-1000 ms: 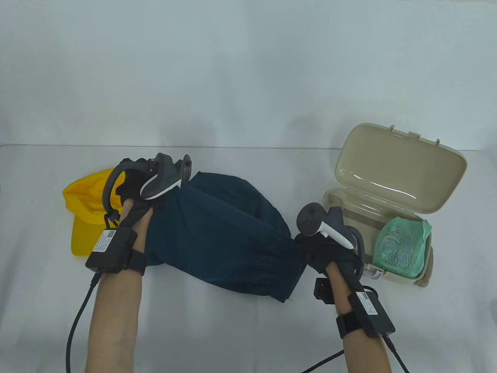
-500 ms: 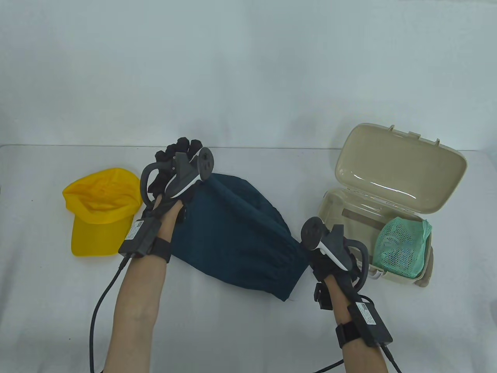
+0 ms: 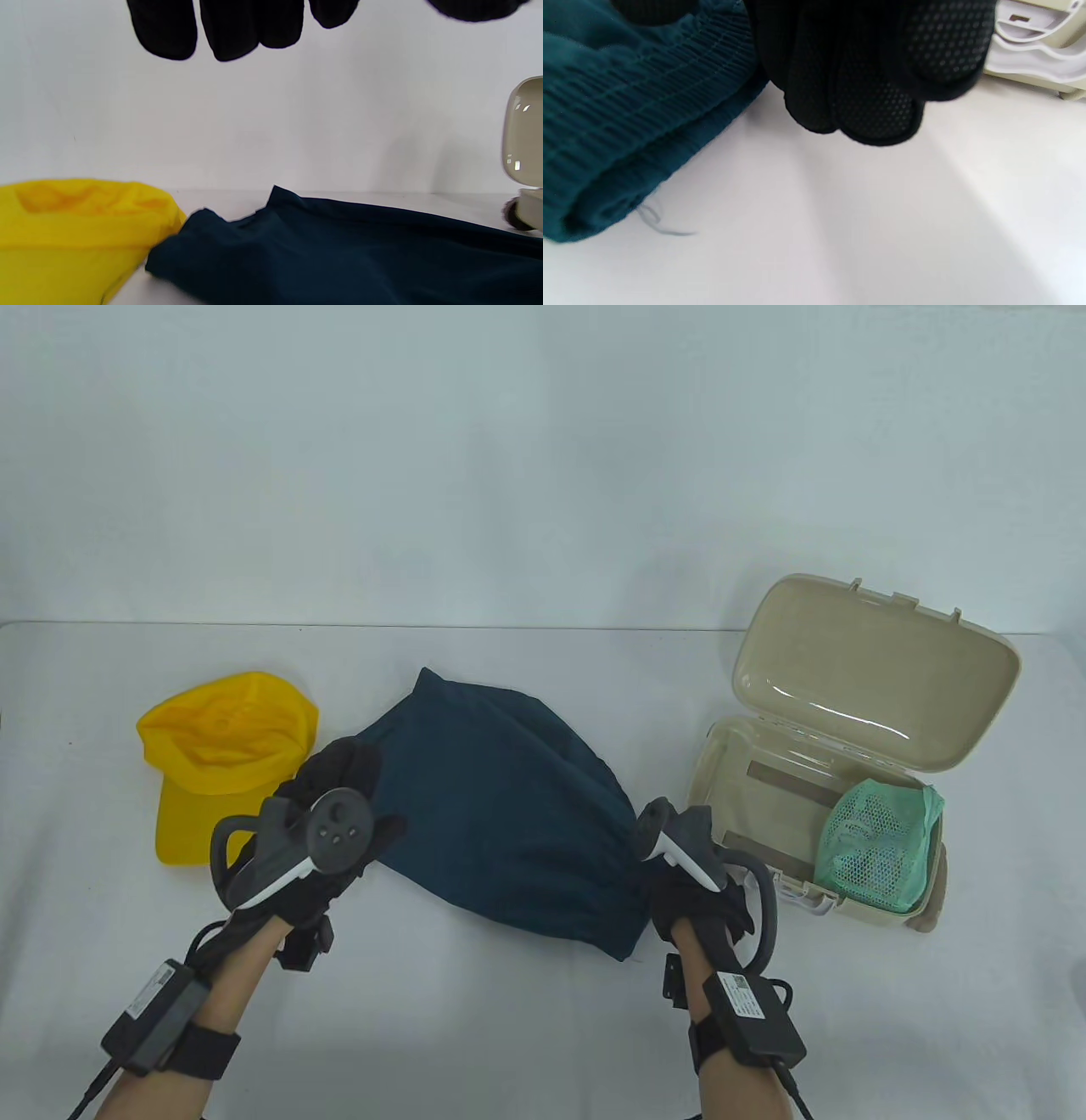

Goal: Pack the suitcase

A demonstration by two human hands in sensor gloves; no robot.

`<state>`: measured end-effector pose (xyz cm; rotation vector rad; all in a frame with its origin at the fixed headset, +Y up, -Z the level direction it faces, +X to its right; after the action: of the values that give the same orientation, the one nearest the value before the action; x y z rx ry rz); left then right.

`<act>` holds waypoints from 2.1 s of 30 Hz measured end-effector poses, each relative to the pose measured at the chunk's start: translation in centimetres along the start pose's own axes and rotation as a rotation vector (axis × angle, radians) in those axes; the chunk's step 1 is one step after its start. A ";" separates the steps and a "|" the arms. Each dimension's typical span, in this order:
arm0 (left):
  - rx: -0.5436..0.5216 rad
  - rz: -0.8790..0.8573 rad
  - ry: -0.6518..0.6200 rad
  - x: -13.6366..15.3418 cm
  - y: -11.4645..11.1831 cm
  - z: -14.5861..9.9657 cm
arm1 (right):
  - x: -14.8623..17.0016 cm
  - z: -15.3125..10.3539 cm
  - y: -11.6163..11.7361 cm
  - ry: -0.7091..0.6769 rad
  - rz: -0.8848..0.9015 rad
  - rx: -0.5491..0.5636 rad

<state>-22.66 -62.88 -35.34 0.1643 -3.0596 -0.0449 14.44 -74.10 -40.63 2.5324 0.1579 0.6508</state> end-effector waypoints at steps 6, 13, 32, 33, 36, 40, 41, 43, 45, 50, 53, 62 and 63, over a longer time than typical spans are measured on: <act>-0.019 -0.029 -0.038 2.0 -0.4 -3.3 | -2.4 0.7 0.9 0.107 -0.081 -0.032; -0.039 -0.038 -0.053 3.4 -1.3 -4.6 | -3.9 2.3 1.7 0.241 -0.127 -0.164; -0.052 -0.138 -0.079 3.8 -0.5 -4.9 | -1.1 1.4 2.6 0.297 0.439 -0.232; -0.049 -0.128 -0.081 3.7 -0.6 -4.9 | -0.8 1.4 2.6 0.284 0.455 -0.232; -0.055 -0.111 -0.080 3.6 -0.7 -5.0 | -0.6 0.9 2.1 0.251 0.457 -0.204; -0.052 -0.113 -0.070 3.8 -0.7 -4.9 | -0.9 -0.4 -0.5 0.211 0.371 -0.077; -0.049 -0.112 -0.065 3.9 -0.8 -4.8 | -1.0 -0.8 -1.6 0.196 0.343 -0.041; -0.040 -0.111 -0.055 4.2 -1.0 -4.6 | -1.0 -1.4 -3.3 0.166 0.325 -0.013; -0.026 -0.112 -0.045 4.4 -1.3 -4.4 | -0.9 -1.9 -5.2 0.149 0.319 0.020; -0.006 -0.118 -0.026 5.0 -1.6 -4.0 | -0.9 -3.2 -9.9 0.140 0.149 0.121; -0.004 -0.118 -0.020 5.2 -1.6 -3.9 | -1.1 -4.0 -13.0 0.165 -0.022 0.226; 0.018 -0.101 -0.016 5.0 -1.8 -3.9 | -5.6 -6.5 -16.7 0.194 -0.408 0.412; 0.021 -0.098 -0.015 5.0 -1.8 -3.9 | -6.4 -6.8 -16.6 0.182 -0.422 0.421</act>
<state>-27.08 -65.32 -31.09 0.3169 -3.0660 -0.0207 5.81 -58.22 -46.67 2.6914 0.9539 0.7298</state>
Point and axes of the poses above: the tracker on the back of each hand, its own x axis roughly to the little-finger side, its own z axis roughly from the wrist to the fingertips, y = z × x, the point moved 3 cm from there along z, roughly from the wrist to the fingertips, and after that the axes turned 13 degrees about y, right-handed, at the moved point
